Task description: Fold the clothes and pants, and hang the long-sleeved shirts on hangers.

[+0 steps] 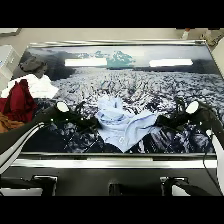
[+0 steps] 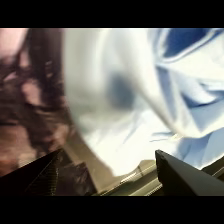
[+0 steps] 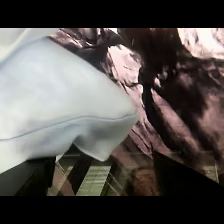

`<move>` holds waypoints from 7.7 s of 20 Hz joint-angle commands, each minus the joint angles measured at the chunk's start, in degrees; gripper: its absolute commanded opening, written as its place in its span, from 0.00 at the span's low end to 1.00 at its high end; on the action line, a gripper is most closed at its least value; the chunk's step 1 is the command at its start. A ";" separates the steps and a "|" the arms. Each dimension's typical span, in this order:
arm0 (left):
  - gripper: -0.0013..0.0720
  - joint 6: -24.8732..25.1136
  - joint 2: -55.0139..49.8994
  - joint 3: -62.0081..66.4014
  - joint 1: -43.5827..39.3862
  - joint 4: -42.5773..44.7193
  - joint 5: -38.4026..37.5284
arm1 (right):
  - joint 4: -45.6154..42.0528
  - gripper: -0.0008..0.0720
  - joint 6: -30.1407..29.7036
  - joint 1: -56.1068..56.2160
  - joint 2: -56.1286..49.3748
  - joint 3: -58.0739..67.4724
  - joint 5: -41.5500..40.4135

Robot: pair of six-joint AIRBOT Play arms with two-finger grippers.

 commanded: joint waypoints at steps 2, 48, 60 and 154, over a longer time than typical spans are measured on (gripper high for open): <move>0.69 -2.99 -0.61 -0.83 -3.32 -1.73 10.23 | 2.23 0.97 -0.02 0.04 -3.82 -0.28 -0.87; 0.05 -5.70 12.17 7.37 3.04 23.82 -2.45 | 27.12 0.71 -3.41 -2.12 -24.35 35.74 15.10; 0.05 0.92 13.73 7.23 14.80 23.85 -2.64 | -3.61 0.97 -3.17 -2.78 3.63 -11.54 19.39; 0.04 17.84 -10.82 23.04 33.00 10.67 -18.25 | 12.04 0.72 -8.98 -20.55 -9.77 -3.34 12.39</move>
